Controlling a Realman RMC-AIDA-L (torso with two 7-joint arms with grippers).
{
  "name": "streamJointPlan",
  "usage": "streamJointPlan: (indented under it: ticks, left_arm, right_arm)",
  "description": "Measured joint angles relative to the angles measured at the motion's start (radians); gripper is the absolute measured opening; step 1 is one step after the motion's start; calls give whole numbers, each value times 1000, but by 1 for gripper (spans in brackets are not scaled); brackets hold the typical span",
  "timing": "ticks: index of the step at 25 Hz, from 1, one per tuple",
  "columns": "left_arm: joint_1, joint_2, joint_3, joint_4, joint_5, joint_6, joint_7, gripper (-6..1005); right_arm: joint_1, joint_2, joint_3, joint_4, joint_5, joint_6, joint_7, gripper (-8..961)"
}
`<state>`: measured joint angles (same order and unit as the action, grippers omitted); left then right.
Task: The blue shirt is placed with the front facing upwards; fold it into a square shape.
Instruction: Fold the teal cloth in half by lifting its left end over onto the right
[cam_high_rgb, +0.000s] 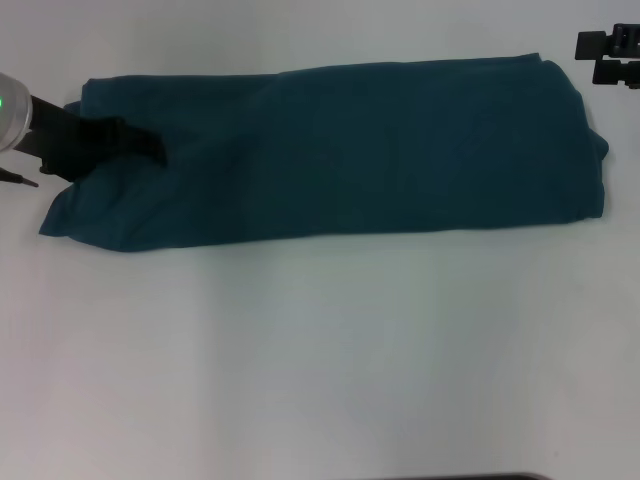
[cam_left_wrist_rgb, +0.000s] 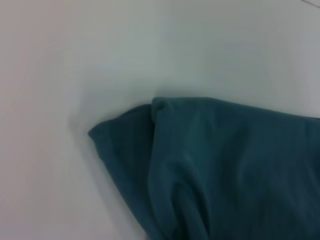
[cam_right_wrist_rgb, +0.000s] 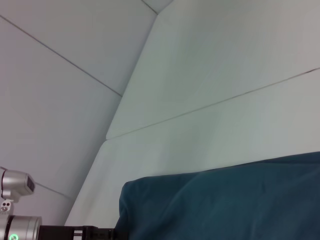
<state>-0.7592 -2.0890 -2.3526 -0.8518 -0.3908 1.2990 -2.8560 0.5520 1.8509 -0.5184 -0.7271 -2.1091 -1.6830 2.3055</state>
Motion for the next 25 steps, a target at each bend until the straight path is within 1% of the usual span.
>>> streamJointPlan:
  ticks: [6, 10, 13, 18, 21, 24, 25]
  left_arm:
    - [-1, 13, -6, 12, 0, 1, -5, 908]
    - [-10, 6, -2, 20, -6, 5, -3, 906]
    - [-25, 6, 0, 34, -28, 18, 3, 904]
    - [-23, 17, -1, 15, -91, 56, 28, 900]
    - [-26, 25, 3, 26, -87, 63, 25, 820]
    - [-27, 27, 3, 30, -82, 64, 24, 739]
    - [-27, 27, 3, 30, -79, 64, 23, 660]
  right_arm:
    - [0, -1, 0, 0, 0, 4, -3, 890]
    - [0, -1, 0, 0, -1, 6, -5, 890]
    - [0, -3, 0, 0, -1, 7, -6, 889]
    - [-11, -7, 0, 0, -1, 7, -7, 889]
    - [-20, -8, 1, 0, 0, 7, -8, 889]
    - [-23, -10, 9, 0, 1, 7, -9, 888]
    - [-23, -10, 11, 0, 1, 6, -9, 888]
